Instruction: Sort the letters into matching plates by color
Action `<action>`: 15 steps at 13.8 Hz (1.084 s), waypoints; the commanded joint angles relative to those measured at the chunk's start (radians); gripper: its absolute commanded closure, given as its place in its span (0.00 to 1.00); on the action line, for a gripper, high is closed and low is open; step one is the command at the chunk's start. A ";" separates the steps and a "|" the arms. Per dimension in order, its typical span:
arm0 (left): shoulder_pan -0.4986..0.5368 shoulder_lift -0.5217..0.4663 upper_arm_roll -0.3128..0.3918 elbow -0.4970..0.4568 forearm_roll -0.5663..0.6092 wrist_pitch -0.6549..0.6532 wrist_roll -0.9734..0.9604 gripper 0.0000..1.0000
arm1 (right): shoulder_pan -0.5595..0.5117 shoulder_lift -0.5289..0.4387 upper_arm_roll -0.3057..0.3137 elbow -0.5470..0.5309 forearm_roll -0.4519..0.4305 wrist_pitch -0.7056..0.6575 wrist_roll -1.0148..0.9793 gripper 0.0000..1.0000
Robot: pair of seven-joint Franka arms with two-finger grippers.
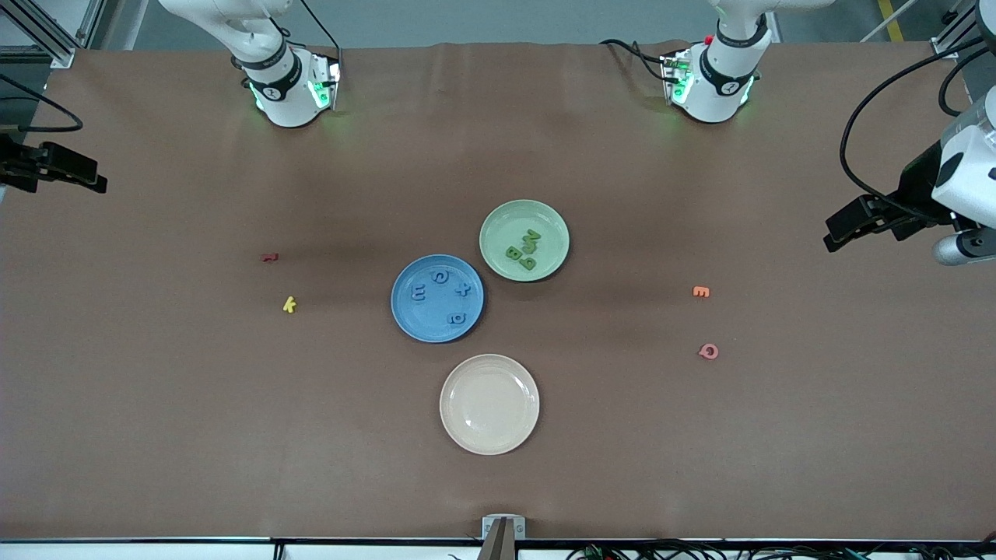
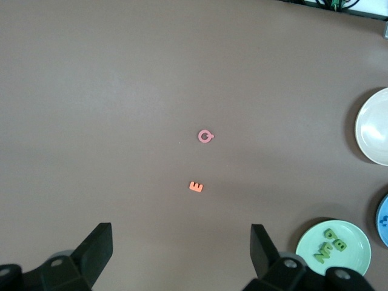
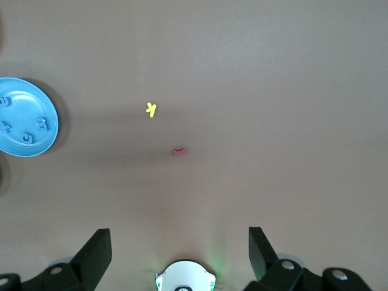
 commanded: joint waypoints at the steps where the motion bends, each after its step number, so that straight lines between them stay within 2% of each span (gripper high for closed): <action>1: -0.011 0.018 -0.002 0.021 0.005 0.007 -0.021 0.00 | 0.018 -0.056 -0.018 -0.042 0.009 0.012 0.003 0.00; 11: -0.025 0.024 -0.002 0.023 0.006 0.016 -0.022 0.00 | 0.008 -0.093 -0.018 -0.057 0.012 0.043 0.000 0.00; 15: -0.024 0.024 -0.002 0.023 0.005 0.016 -0.022 0.00 | 0.007 -0.192 -0.018 -0.206 0.020 0.146 0.000 0.00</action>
